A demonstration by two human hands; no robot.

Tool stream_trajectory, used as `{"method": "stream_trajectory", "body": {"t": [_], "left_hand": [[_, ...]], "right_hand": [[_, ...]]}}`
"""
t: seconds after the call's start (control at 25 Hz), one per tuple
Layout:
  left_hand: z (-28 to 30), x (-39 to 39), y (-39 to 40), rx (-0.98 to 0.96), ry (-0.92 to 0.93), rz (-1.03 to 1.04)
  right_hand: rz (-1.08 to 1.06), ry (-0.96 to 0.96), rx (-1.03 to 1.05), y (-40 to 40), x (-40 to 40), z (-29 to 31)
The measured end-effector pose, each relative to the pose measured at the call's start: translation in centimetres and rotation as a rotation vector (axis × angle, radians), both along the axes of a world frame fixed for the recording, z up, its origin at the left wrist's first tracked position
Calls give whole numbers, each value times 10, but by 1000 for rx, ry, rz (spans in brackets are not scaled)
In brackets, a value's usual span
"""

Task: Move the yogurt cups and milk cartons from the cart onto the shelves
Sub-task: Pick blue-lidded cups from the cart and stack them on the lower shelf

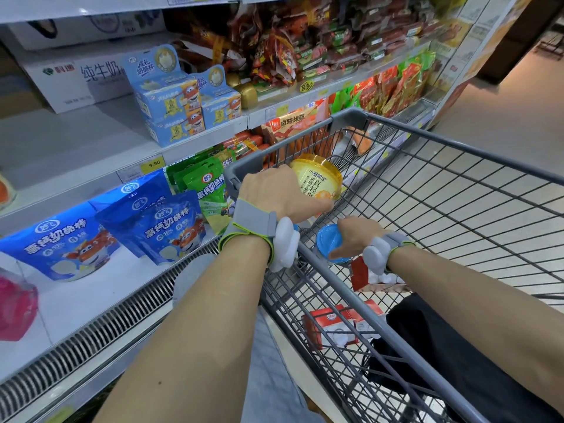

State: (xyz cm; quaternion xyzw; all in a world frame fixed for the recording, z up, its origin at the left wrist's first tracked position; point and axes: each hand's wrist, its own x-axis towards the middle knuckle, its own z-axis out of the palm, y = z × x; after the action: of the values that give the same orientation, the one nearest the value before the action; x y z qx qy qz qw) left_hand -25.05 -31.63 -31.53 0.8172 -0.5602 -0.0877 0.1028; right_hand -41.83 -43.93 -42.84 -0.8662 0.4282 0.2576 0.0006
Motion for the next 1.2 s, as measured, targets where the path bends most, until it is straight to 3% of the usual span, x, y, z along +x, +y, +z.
{"method": "stream_trajectory", "body": {"t": [0.2,0.36,0.72,0.84,1.0,1.2], "left_hand": [[2,-1,2,-9,4,10],[3,-2,2,-27,5,27],[11,-2,15,-103,151,62],[14,1,24,-180,332,76],[18,19,50,-480,883,51],[22,60,97,-662,1037,128]], "right_hand": [[43,-74,-15,-4,-1,-14],[-43,-161,-1,-7,-6,-9],[-300,-654,22,-32,-16,114],[-305,-902,30,-28,-11,164],[-239,-1150,-8,5,17,230],[-309,-1526,201,43,77,267]]}}
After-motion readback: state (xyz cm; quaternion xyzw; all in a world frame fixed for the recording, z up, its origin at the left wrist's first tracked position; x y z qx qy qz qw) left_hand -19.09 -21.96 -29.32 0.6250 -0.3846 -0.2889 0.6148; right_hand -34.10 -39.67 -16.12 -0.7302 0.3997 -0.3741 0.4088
